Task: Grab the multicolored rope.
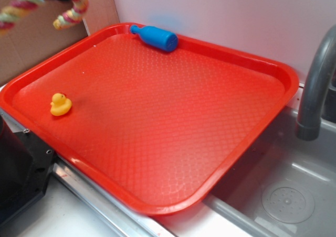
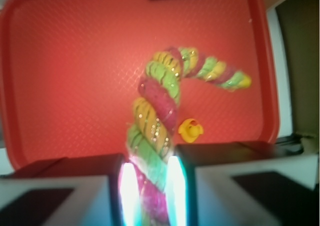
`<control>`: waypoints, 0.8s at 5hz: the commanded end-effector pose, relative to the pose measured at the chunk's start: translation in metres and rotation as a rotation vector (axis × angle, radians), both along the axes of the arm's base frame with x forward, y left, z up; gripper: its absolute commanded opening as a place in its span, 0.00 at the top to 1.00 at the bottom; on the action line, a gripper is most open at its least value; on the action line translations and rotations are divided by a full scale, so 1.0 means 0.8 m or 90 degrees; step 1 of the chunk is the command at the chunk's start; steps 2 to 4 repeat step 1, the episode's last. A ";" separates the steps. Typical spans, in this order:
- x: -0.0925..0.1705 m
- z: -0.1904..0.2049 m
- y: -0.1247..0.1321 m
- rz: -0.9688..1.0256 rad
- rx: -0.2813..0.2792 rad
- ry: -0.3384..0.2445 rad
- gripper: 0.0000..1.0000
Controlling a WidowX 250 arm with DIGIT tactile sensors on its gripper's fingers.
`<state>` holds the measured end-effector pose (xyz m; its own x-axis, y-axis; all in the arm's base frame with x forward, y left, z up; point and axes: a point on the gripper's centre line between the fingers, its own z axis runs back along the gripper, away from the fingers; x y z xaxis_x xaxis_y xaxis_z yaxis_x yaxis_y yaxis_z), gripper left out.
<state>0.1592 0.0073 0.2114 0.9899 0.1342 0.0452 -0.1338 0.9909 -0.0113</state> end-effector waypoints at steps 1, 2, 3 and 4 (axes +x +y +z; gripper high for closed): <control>0.009 0.003 -0.003 -0.012 0.024 -0.027 1.00; 0.009 0.003 -0.003 -0.012 0.024 -0.027 1.00; 0.009 0.003 -0.003 -0.012 0.024 -0.027 1.00; 0.009 0.003 -0.003 -0.012 0.024 -0.027 1.00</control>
